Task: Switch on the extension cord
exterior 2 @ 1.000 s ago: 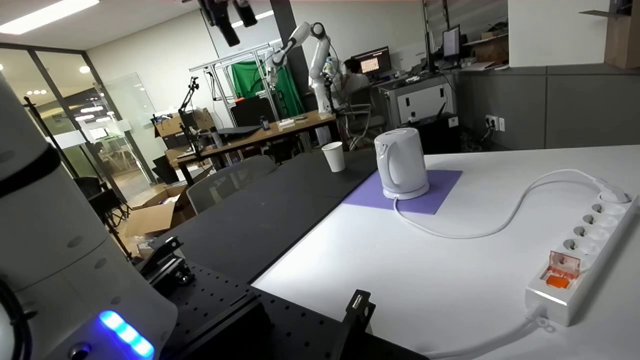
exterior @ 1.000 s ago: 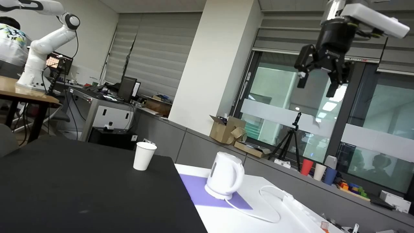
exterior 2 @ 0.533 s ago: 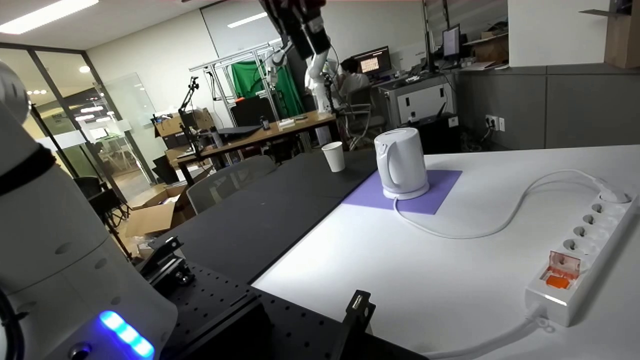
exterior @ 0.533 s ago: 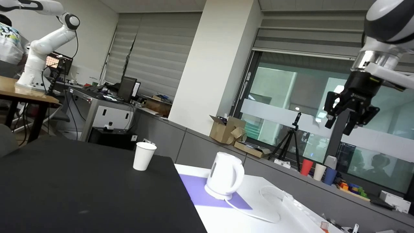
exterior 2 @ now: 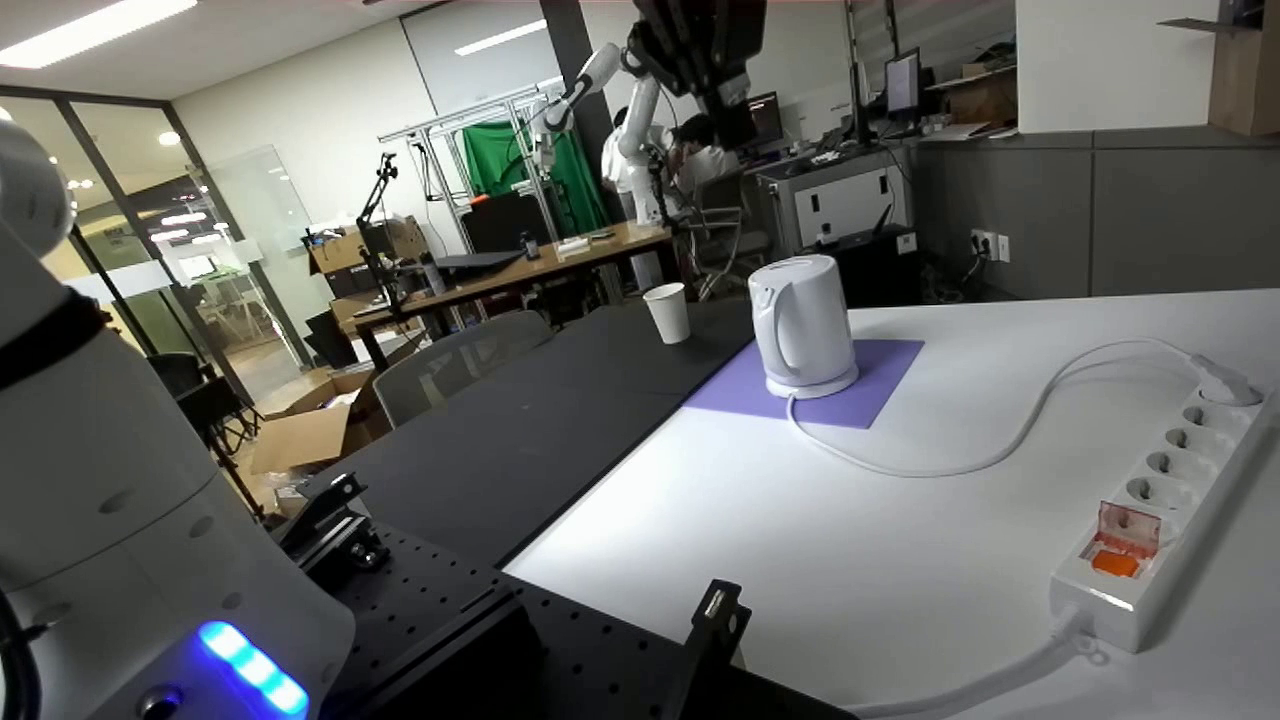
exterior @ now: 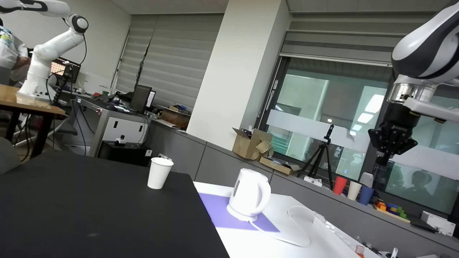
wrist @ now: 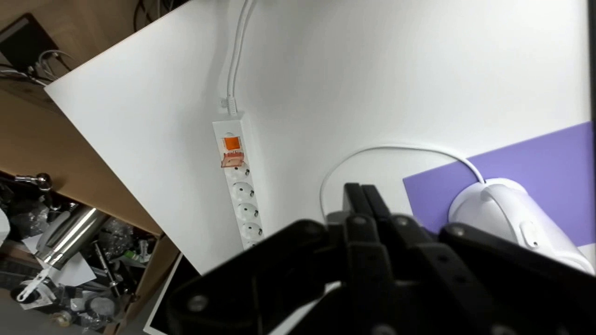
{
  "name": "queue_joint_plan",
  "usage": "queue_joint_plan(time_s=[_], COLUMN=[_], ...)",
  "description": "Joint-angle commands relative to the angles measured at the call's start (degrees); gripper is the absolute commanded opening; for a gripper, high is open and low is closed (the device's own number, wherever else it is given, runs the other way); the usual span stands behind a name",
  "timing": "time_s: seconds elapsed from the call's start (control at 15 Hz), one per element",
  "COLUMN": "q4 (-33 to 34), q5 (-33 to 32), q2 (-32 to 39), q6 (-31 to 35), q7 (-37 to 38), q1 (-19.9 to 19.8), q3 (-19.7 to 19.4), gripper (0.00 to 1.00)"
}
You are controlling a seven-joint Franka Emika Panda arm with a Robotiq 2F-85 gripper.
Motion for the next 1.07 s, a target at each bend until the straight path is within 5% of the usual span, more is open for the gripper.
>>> queue_joint_plan(time_s=[0.0,0.53,1.0], q4=[0.63,1.13,-2.24], q5=[-0.23,-0.29,-0.85], q2=[0.69,1.15,17.76], q6=[-0.26,-0.27,28.45], q7=[0.13,0.14,-0.07], q1=[0.25,0.30,-4.23], q3=[-0.22,-0.16,-6.38], gripper=[0.02,0.02,0.00])
